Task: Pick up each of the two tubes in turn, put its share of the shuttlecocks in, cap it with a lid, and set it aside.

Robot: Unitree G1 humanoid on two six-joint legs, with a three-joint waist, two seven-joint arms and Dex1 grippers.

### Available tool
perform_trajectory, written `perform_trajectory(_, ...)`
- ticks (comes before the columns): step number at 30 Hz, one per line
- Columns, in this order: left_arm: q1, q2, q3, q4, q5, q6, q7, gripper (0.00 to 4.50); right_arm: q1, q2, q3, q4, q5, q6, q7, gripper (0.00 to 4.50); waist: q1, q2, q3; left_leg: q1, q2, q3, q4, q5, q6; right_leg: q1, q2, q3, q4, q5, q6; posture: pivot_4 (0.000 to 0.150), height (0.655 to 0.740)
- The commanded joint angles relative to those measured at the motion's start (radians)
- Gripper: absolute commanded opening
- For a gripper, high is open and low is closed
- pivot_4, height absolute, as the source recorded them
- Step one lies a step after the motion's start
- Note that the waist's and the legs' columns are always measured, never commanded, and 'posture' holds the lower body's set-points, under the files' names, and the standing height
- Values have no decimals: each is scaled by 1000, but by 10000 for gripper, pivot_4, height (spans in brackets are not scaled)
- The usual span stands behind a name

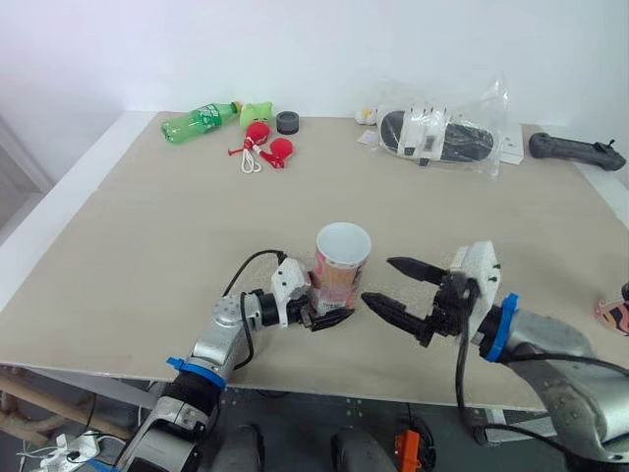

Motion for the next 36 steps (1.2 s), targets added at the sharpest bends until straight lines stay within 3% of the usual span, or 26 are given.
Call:
perform_trajectory(1, 32, 61, 24, -19, -14, 32, -30, 44653, -1, 23, 47, 51, -69, -104, 17, 45000, 0, 0, 0, 0, 0, 0, 0, 0, 0, 0, 0, 1, 0, 0, 0, 1500, 7400)
perform_trajectory(11, 129, 196, 81, -147, -72, 67, -66, 44653, -42, 172, 213, 270, -213, -282, 10, 45000, 0, -2, 1, 0, 1, 0, -2, 0, 0, -1, 1, 1, 0, 0, -1, 1500, 7400)
perform_trajectory(21, 227, 391, 208, -443, -232, 262, -86, 44653, -183, 325, 295, 528, -310, -411, 3, 45000, 7, -6, 5, -2, 6, 1, -2, 0, 0, -3, 3, -1, 0, 1, -5, 1500, 7400)
perform_trajectory(36, 256, 404, 243, -562, -293, 354, -11, 44653, -360, 461, 313, 825, -386, -564, 3, 45000, 4, -7, 6, -1, 10, 2, -2, 0, -2, -4, 7, -1, -1, 2, -8, 1500, 7400)
